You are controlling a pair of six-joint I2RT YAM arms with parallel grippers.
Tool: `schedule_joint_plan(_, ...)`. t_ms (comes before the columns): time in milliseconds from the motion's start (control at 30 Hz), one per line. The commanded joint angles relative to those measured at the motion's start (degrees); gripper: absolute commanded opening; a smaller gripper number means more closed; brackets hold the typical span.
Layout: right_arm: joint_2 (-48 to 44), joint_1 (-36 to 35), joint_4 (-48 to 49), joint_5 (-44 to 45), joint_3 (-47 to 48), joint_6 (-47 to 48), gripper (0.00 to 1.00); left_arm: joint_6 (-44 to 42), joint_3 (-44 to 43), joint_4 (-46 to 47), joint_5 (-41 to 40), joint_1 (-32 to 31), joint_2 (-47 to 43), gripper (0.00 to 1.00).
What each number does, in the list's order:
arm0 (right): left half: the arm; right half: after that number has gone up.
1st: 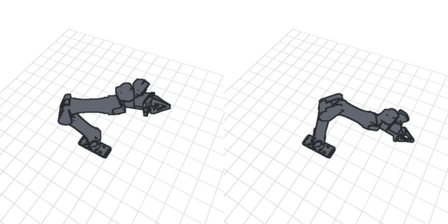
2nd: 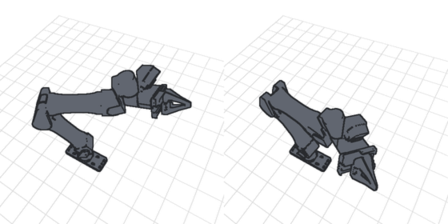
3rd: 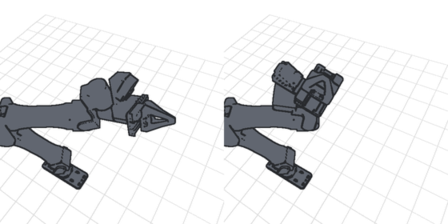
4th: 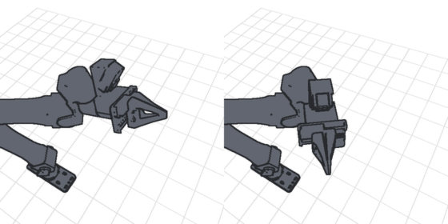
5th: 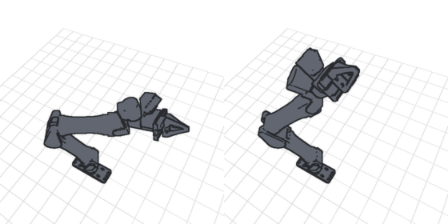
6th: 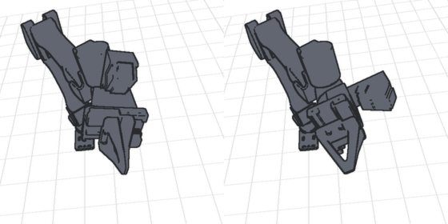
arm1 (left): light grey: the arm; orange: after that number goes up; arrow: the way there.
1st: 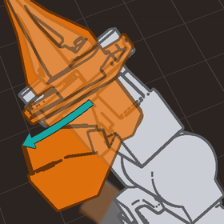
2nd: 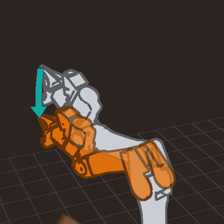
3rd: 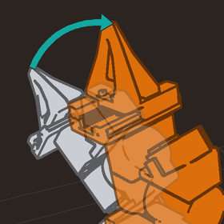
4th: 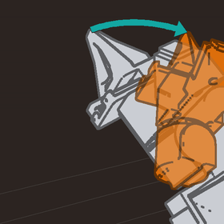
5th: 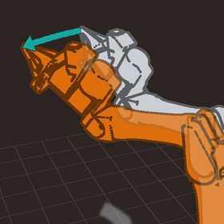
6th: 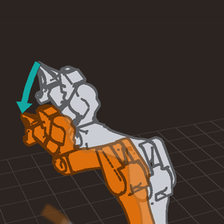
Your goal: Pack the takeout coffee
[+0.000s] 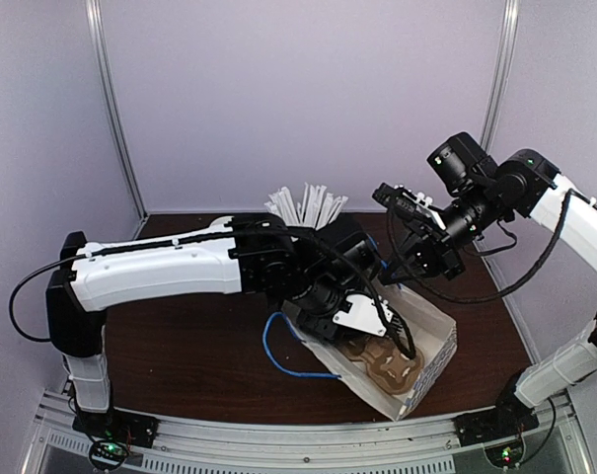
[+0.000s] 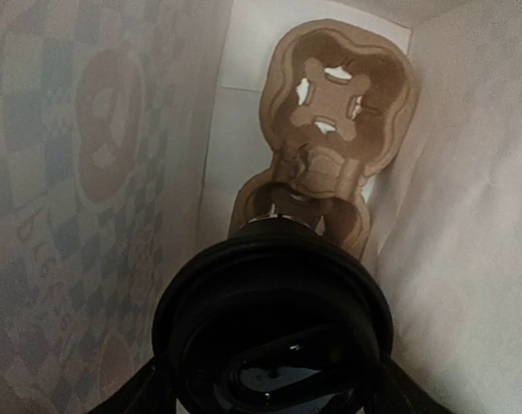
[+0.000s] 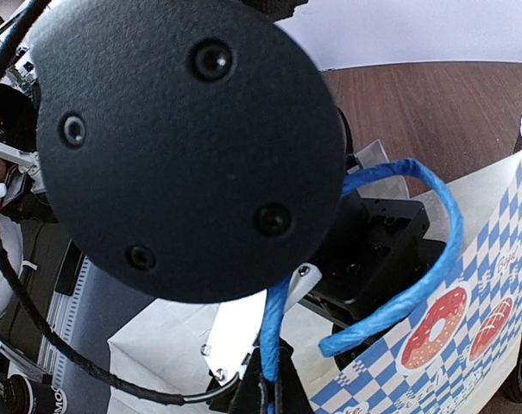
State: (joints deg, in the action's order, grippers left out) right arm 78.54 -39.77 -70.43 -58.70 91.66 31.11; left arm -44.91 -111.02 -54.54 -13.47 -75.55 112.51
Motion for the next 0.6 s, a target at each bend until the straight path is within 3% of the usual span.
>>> schedule_joint_plan(0, 0.1, 0.3, 0.3, -2.3, 0.4, 0.1, 0.0, -0.3, -1.7, 4.6, -5.3, -0.7, 0.8, 0.37)
schedule_joint_plan(567, 2.2, 0.3, -3.2, -5.1, 0.8, 3.4, 0.0, -0.4, 1.6, 3.5, -2.7, -2.2, 1.5, 0.36)
